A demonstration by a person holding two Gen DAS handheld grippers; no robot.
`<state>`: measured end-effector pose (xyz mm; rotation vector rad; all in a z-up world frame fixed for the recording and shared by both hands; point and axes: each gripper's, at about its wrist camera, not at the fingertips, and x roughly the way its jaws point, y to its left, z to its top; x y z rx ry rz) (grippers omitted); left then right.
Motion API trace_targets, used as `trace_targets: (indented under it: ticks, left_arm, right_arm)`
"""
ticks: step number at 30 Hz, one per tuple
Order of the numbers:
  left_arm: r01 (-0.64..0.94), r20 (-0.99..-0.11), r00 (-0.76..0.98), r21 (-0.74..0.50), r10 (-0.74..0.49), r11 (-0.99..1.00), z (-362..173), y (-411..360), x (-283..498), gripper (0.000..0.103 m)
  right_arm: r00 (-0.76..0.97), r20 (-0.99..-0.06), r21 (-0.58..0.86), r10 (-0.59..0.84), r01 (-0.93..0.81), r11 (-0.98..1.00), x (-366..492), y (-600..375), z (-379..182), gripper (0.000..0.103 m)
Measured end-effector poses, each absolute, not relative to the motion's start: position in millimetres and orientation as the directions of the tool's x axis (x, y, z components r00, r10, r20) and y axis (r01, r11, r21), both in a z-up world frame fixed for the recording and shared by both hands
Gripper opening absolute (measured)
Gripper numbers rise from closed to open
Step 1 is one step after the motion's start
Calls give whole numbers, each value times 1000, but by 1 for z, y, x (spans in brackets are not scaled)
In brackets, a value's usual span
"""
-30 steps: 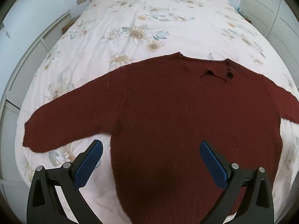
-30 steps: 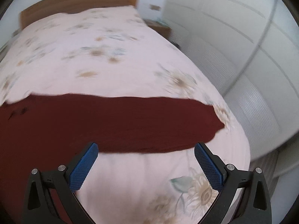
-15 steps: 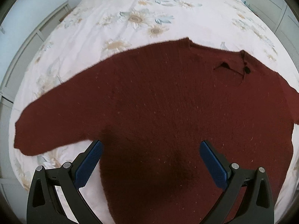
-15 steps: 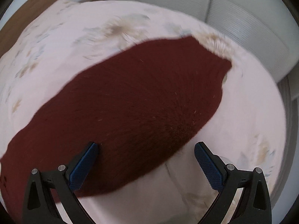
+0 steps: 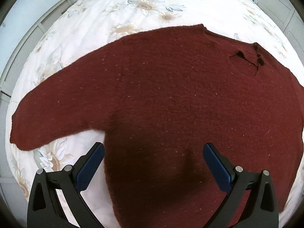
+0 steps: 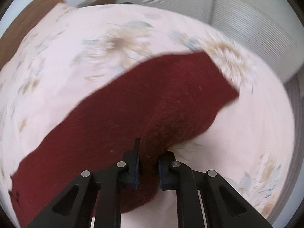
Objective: Fold small clothes
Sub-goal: 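Grasp the sweater sleeve cuff with the right gripper and lift it, then fold the held sleeve across the sweater body and open the right gripper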
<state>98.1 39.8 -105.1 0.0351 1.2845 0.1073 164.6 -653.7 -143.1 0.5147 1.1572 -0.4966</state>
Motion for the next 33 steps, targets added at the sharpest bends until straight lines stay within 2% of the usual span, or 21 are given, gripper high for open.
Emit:
trace_targets:
  ticks: [9,17,26,33]
  left_arm:
    - [-72,-939,318,115,132,991,-83,55,76,102]
    - [-25,-930,363,48,54,999,-70,53,75,102]
    - [-20,-918,396,5,13,1000,-62,63,94,102]
    - [-29,-924,383,14,24,999,-70,77,93,102]
  right_arm:
    - [529,-848,214,-12,363,907,164,-549,-39,13]
    - [587,-794,255,156,89,963,198,-419,18,13]
    - [557,-772,294,306,-114,949,226,-287,32,13]
    - [443,-814,328,376,-184,926,224,-209,-18,13]
